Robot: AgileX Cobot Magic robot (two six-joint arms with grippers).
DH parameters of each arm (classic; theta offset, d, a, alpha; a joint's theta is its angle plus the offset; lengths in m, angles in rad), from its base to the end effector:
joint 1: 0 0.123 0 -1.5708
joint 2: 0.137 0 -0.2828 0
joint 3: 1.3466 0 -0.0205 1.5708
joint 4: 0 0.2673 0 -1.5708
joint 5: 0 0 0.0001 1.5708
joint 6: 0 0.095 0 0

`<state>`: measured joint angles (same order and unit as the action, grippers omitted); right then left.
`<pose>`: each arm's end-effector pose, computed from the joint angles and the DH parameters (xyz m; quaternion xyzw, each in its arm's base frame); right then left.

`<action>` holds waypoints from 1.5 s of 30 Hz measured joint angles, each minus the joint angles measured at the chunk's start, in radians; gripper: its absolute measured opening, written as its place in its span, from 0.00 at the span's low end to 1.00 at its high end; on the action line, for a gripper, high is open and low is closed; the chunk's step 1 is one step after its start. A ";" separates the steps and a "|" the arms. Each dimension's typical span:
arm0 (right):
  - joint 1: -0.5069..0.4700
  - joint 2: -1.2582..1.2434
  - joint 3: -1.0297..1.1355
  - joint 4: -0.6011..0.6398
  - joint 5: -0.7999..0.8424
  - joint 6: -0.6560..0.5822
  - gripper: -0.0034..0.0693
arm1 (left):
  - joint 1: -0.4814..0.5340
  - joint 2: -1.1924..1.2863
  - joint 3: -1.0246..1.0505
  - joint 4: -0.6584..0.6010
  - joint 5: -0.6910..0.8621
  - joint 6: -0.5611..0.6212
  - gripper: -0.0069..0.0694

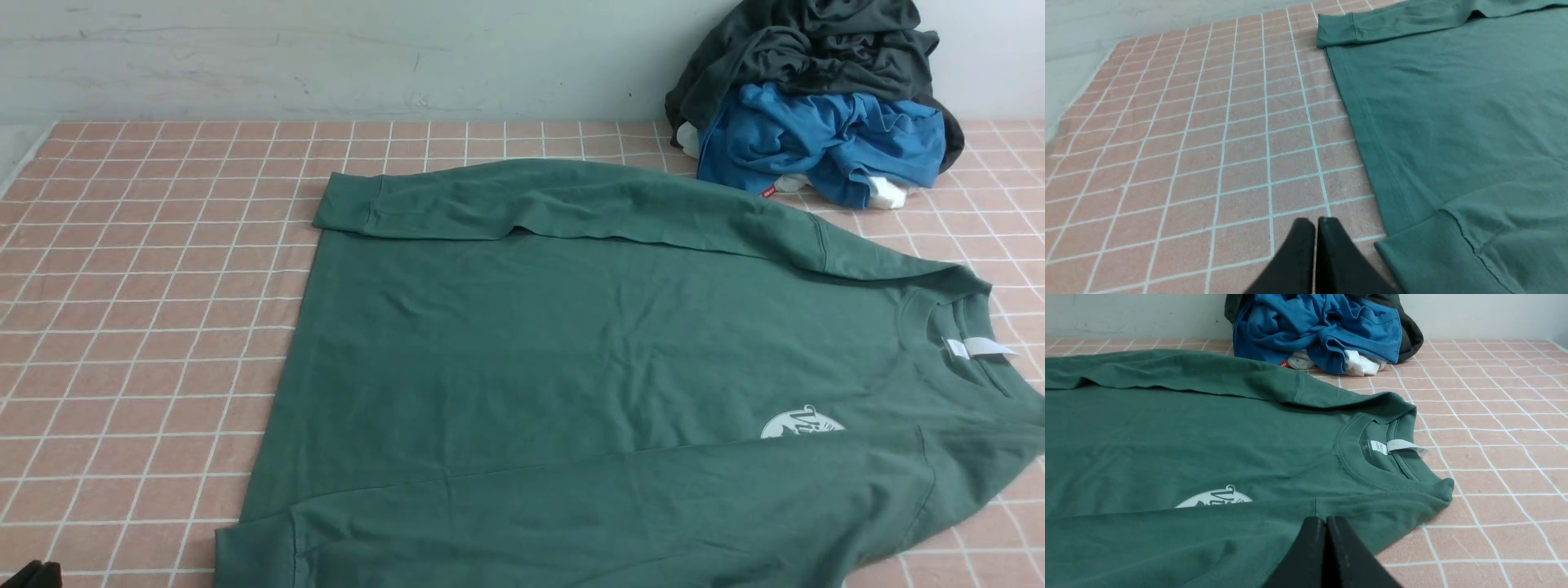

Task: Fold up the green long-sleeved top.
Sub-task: Use the left arm to clamp the cuff closest to it

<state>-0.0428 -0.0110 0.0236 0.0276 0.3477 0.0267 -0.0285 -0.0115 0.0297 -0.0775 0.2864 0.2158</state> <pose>0.0759 -0.0024 0.1732 0.0352 0.7960 0.0067 0.6043 0.0773 -0.0043 0.1768 0.0730 0.7760 0.0268 0.6260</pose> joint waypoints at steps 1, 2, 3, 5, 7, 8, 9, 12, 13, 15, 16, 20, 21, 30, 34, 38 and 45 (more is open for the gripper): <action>0.000 0.000 0.001 -0.002 -0.023 0.000 0.04 | 0.000 0.000 0.000 0.000 -0.035 0.000 0.09; 0.000 0.000 0.003 -0.003 -0.040 0.000 0.04 | 0.000 0.000 0.000 0.000 -0.060 0.000 0.09; 0.000 0.000 0.005 -0.003 -0.084 0.000 0.04 | 0.000 0.000 0.000 0.000 -0.108 0.000 0.09; 0.000 0.000 0.005 -0.003 -0.211 0.000 0.04 | 0.000 0.000 0.000 -0.003 -0.208 -0.001 0.09; 0.000 0.000 0.005 -0.001 -0.348 0.009 0.04 | 0.000 0.000 0.000 -0.018 -0.299 -0.011 0.09; 0.000 0.000 0.005 0.001 -0.390 0.018 0.04 | 0.000 0.000 0.000 -0.023 -0.326 -0.015 0.09; 0.000 0.000 0.005 0.008 -0.509 0.050 0.04 | 0.000 0.000 0.000 -0.034 -0.399 -0.025 0.09; 0.000 0.000 0.005 0.030 -0.676 0.123 0.04 | 0.000 0.000 0.000 -0.064 -0.550 -0.102 0.09; 0.000 0.000 0.005 0.034 -0.712 0.133 0.04 | 0.000 0.000 0.000 -0.071 -0.595 -0.139 0.09; 0.000 0.000 0.005 0.040 -0.774 0.156 0.04 | 0.000 0.000 0.000 -0.090 -0.703 -0.235 0.09; 0.000 0.000 0.005 0.042 -0.795 0.164 0.04 | 0.000 0.000 -0.009 -0.091 -0.736 -0.280 0.09; 0.000 0.053 -0.047 -0.021 -0.765 0.174 0.04 | 0.000 0.080 -0.173 -0.092 -0.693 -0.334 0.09; 0.000 0.083 -0.086 -0.058 -0.733 0.177 0.04 | 0.000 0.125 -0.236 -0.091 -0.648 -0.329 0.09; 0.000 0.513 -0.444 -0.248 -0.316 0.209 0.04 | 0.000 0.608 -0.619 -0.084 -0.177 -0.216 0.09; 0.022 0.677 -0.506 -0.217 -0.120 0.239 0.04 | -0.013 0.768 -0.667 -0.083 0.097 -0.188 0.09; 0.141 0.860 -0.562 -0.138 0.145 0.171 0.04 | -0.054 1.026 -0.676 -0.116 0.368 -0.144 0.09; 0.292 1.135 -0.623 -0.002 0.317 -0.036 0.04 | -0.068 1.308 -0.678 -0.197 0.393 -0.137 0.22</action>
<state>0.2489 1.1237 -0.5991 0.0255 0.6643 -0.0097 -0.0962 1.2961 -0.6486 -0.2746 0.6798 0.0791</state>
